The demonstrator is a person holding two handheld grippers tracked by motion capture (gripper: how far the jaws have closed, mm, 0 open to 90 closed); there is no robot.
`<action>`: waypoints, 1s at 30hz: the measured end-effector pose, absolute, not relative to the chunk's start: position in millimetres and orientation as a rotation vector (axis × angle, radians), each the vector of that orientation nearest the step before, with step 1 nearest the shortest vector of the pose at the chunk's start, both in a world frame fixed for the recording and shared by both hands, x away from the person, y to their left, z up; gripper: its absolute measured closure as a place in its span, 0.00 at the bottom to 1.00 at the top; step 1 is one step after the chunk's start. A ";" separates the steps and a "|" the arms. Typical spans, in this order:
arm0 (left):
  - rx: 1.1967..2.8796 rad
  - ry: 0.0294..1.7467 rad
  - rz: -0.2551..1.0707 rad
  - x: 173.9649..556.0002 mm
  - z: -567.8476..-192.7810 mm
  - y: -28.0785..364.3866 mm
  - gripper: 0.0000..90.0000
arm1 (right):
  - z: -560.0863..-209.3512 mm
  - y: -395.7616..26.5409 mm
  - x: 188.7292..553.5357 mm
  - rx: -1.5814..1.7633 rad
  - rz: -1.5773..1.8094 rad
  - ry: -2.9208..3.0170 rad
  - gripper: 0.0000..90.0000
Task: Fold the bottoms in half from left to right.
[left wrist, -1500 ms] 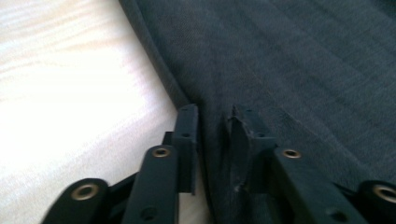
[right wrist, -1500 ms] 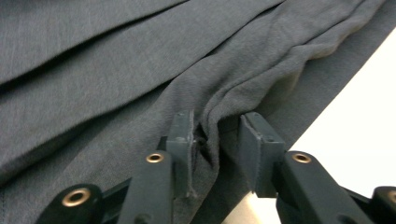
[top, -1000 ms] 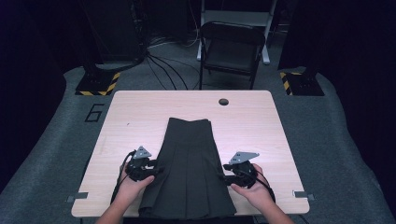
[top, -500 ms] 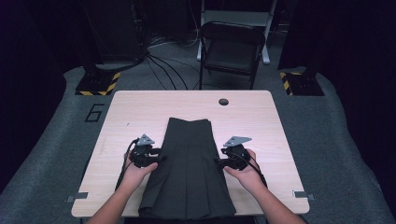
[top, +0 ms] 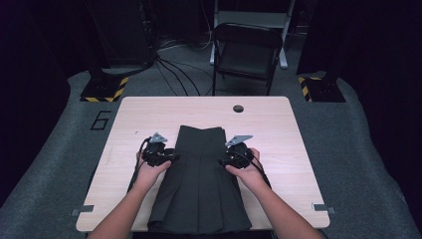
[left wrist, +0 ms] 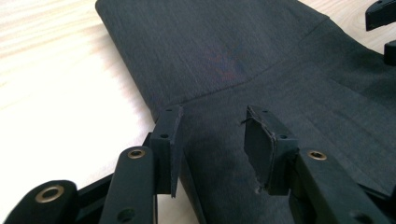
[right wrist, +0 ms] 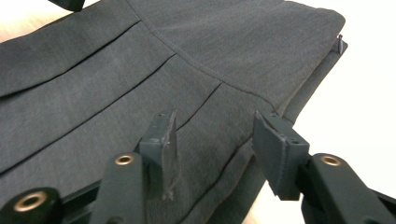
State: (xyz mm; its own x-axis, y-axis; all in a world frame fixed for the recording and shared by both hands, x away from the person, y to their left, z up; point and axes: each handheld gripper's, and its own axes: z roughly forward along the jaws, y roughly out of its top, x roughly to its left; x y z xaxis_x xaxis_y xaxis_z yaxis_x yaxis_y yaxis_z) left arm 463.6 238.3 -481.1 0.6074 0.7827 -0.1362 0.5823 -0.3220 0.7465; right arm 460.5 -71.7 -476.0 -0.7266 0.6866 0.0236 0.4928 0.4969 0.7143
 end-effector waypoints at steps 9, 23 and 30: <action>1.978 1.117 0.315 479.3 -482.1 234.4 0.51 | -481.1 -71.3 474.9 1.069 1.025 2.446 0.59; 1.999 1.159 0.317 494.2 -504.6 231.0 0.52 | -497.2 -74.4 483.6 1.109 0.985 2.462 0.58; 2.020 1.157 0.325 494.2 -507.3 228.2 0.54 | -505.7 -75.5 485.5 1.133 0.989 2.491 0.61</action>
